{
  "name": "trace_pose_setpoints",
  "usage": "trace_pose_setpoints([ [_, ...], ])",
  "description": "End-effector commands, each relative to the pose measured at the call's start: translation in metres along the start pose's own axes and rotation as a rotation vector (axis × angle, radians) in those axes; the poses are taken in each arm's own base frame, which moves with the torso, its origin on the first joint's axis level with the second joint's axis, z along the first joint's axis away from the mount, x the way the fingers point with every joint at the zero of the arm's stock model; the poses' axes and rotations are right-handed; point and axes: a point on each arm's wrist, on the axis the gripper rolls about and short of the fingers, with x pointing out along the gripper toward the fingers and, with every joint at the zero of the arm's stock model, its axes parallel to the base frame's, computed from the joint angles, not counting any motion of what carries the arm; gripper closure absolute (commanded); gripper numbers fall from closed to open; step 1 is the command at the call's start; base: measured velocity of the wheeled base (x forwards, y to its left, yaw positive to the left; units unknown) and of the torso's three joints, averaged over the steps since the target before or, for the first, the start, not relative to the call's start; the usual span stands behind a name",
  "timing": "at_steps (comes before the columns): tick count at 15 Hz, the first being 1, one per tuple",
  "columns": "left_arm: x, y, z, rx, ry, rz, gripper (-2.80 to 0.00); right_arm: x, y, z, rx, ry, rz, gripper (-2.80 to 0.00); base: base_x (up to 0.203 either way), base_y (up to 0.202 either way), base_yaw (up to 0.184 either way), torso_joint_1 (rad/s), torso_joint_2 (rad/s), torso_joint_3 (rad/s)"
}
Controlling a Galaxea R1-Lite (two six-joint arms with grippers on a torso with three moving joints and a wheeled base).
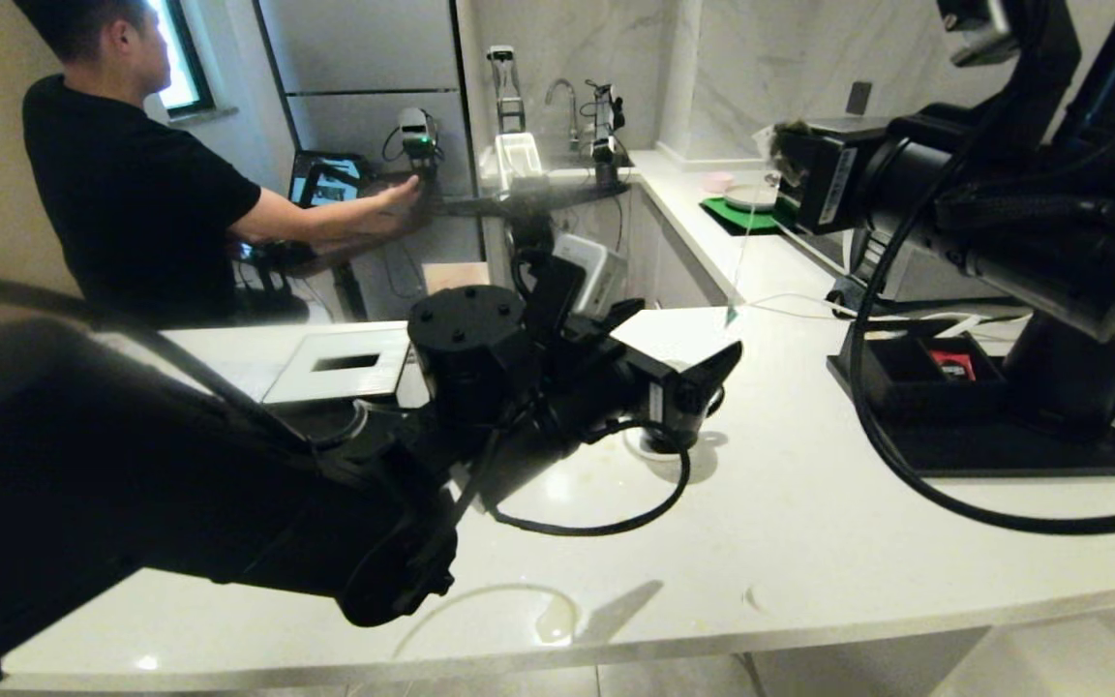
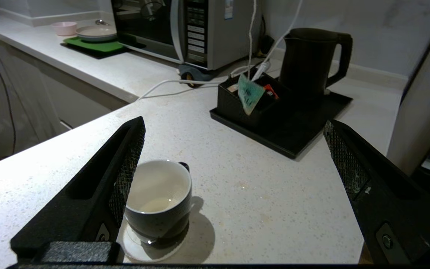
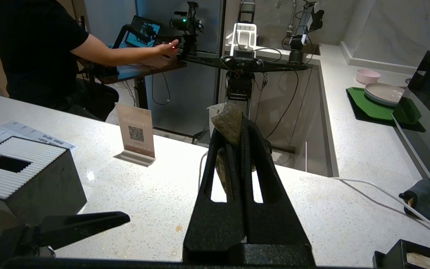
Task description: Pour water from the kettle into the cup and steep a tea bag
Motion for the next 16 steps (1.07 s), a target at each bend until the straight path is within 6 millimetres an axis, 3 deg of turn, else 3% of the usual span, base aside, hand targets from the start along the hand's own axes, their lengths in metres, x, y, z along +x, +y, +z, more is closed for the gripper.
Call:
trace_pose_setpoints([
  [1,0.004,0.0,-0.002,0.0,-0.006,-0.001,-2.8,0.004,0.001,-0.001,-0.001,0.0,0.0,0.0,0.0,0.0,0.0,0.0,0.0,0.0],
  [6,0.016,0.002,0.0,0.002,-0.039,0.018,-2.8,0.007,0.007,0.0,0.004,-0.008,0.018,0.0,0.0,0.0,0.0,0.0,0.0,0.0],
  [16,0.018,0.003,-0.009,0.0,-0.019,0.036,-2.8,0.003,0.026,0.001,0.019,-0.009,0.08,0.0,0.0,0.0,0.0,0.0,0.0,0.0],
])
